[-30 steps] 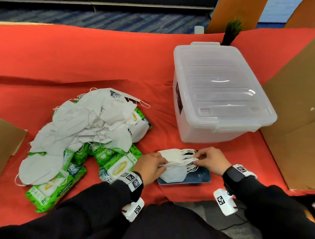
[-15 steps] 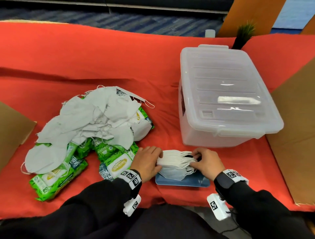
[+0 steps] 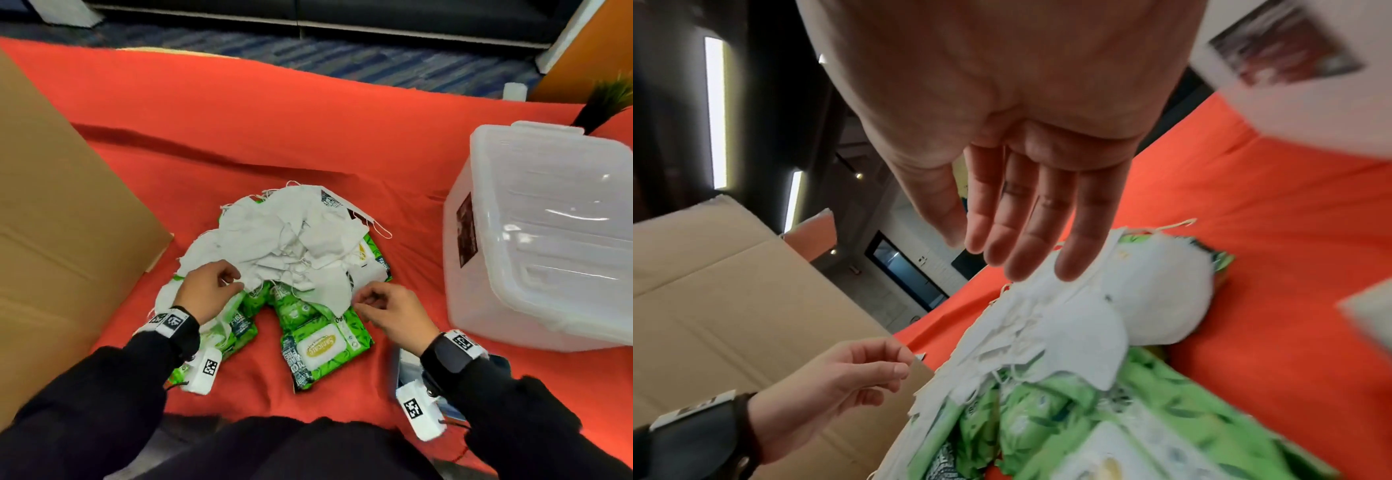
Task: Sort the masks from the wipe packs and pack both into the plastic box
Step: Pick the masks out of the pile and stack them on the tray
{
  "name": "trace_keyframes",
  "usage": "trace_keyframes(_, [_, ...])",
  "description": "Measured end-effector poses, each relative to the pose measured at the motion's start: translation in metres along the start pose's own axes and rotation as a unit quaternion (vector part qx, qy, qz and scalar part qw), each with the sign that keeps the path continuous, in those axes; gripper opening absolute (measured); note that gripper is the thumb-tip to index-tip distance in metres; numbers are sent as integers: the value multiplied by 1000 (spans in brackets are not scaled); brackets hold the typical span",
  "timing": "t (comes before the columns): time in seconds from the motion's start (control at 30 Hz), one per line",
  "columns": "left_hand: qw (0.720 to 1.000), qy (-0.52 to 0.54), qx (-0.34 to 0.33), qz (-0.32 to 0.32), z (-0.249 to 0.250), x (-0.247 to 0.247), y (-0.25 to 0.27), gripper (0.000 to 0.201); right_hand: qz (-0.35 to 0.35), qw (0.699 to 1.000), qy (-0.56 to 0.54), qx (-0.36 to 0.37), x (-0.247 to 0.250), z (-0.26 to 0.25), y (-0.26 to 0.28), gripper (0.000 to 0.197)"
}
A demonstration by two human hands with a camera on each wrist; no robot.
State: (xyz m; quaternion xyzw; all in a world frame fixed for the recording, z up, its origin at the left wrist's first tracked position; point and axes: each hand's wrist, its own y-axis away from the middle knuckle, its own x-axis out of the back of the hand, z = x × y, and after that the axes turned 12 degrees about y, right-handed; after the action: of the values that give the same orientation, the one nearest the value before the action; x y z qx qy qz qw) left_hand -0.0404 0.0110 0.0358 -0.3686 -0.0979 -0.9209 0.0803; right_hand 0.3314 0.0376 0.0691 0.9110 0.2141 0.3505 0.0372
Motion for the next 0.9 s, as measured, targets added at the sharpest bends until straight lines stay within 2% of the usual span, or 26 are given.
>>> trace_keyframes(0.1, [999, -32, 23, -3, -30, 28, -9, 17, -44, 998, 38, 15, -39, -28, -42, 6])
trace_keyframes(0.17, [999, -47, 14, -23, -45, 34, -11, 15, -68, 995, 65, 15, -70, -44, -69, 11])
trace_keyframes(0.23, [996, -64, -19, -62, -52, 30, -10, 13, -89, 990, 113, 8, -100, -52, -95, 22])
trace_keyframes(0.3, [987, -95, -59, -112, -54, 17, -12, 20, -110, 974, 198, -6, -126, -52, -117, 42])
trace_keyframes(0.4, [962, -182, -123, -164, -49, -11, -19, 41, -75, 938, 335, -41, -147, -42, -135, 60])
trace_keyframes(0.47, [949, -231, -146, -160, -46, -26, -27, 51, -24, 912, 400, -83, -149, -37, -137, 66])
trace_keyframes(0.57, [940, -280, -141, -137, -40, -38, -37, 69, 10, 894, 431, -120, -142, -30, -136, 71])
trace_keyframes(0.63, [935, -296, -139, -136, -36, -41, -42, 73, -3, 893, 434, -119, -133, -27, -138, 63])
trace_keyframes(0.67, [930, -307, -147, -136, -35, -41, -44, 67, -8, 899, 424, -107, -129, -27, -140, 53])
trace_keyframes(0.73, [913, -330, -187, -147, -29, -43, -47, 44, 3, 922, 378, -81, -118, -33, -140, 36])
trace_keyframes(0.8, [900, -333, -222, -172, -27, -43, -51, 27, 48, 952, 297, -56, -107, -41, -135, 31])
trace_keyframes(0.87, [904, -286, -241, -204, -27, -38, -52, 30, 106, 974, 193, -50, -94, -51, -126, 27])
trace_keyframes(0.9, [915, -232, -249, -214, -25, -31, -50, 29, 139, 979, 135, -57, -88, -56, -120, 23])
